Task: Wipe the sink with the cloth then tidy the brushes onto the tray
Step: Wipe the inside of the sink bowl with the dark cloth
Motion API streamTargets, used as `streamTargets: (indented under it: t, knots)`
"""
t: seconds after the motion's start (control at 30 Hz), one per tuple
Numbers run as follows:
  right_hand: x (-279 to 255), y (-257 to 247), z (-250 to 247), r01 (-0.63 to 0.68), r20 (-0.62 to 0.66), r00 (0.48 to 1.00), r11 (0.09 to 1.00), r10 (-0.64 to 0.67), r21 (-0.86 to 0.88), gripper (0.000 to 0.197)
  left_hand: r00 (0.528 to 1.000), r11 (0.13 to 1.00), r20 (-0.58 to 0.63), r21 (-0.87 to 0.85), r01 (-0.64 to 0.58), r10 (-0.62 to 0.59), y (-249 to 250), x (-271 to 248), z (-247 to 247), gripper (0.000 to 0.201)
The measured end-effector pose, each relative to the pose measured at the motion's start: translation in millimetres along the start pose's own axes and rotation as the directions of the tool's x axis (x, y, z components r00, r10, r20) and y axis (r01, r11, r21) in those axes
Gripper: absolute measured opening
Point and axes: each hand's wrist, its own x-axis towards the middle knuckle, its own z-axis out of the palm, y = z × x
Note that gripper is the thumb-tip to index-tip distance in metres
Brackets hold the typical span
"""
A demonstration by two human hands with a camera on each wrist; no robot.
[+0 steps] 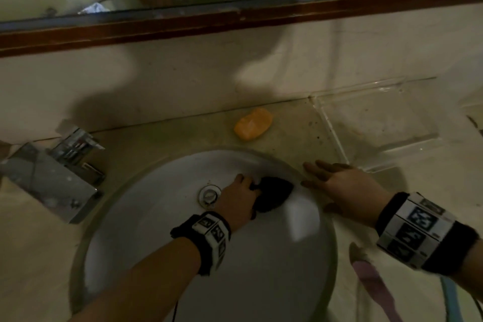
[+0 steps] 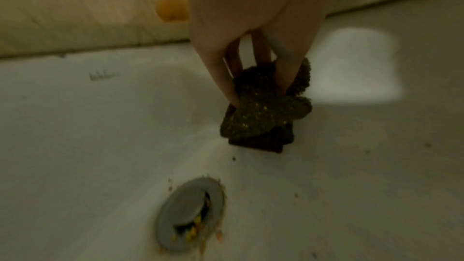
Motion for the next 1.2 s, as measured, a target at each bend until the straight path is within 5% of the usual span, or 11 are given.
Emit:
streamTargets:
  t: [0.17, 0.23, 0.33, 0.47, 0.6, 0.7, 0.9, 1.03, 1.1, 1.2]
  knots:
    - [36, -16, -27, -0.016, -0.037, 0.999, 1.0, 0.016, 0.003, 0.067, 0.959, 0.966, -0.158, 0.145, -0.214, 0.236, -5, 0, -5, 0.023]
    - [49, -22, -38, -0.032, 0.016, 0.999, 0.999, 0.032, 0.005, 0.059, 0.982, 0.981, -0.126, 0.148, -0.122, 0.141, -22, 5, -8, 0.016]
    - [60, -26, -41, -0.045, 0.026, 0.999, 0.998, 0.046, -0.047, 0.051, 0.993, 0.985, -0.106, 0.154, 0.074, -0.058, -58, 2, -2, 0.037]
    - [65, -24, -41, -0.036, 0.057, 0.998, 0.997, 0.04, -0.072, 0.05, 0.983, 0.967, -0.063, 0.178, 0.181, -0.172, -86, -15, 13, 0.041]
    - [64, -25, -44, -0.042, 0.074, 0.996, 0.997, 0.046, -0.059, 0.051, 0.913, 0.91, -0.056, 0.07, 0.408, -0.404, -90, -30, 23, 0.036]
    - [62, -34, -48, -0.073, 0.064, 0.995, 0.993, 0.079, -0.095, 0.053, 0.843, 0.844, 0.098, -0.043, 0.534, -0.528, -84, -43, 23, 0.028]
    - [62, -45, -52, -0.101, 0.093, 0.989, 0.984, 0.116, -0.147, 0.057, 0.845, 0.812, 0.19, -0.237, 0.534, -0.501, -78, -64, 10, 0.023]
    - [62, -44, -50, -0.107, 0.09, 0.989, 0.984, 0.12, -0.14, 0.056, 0.868, 0.867, 0.39, -0.26, 0.425, -0.308, -68, -68, 0, 0.01]
    - [62, -46, -49, -0.111, 0.093, 0.988, 0.985, 0.124, -0.133, 0.056, 0.827, 0.885, 0.492, -0.209, 0.417, -0.273, -58, -68, 9, 0.027]
    - [63, -43, -46, -0.111, 0.089, 0.989, 0.988, 0.12, -0.107, 0.055, 0.825, 0.86, 0.449, -0.203, 0.467, -0.343, -53, -69, 23, 0.043]
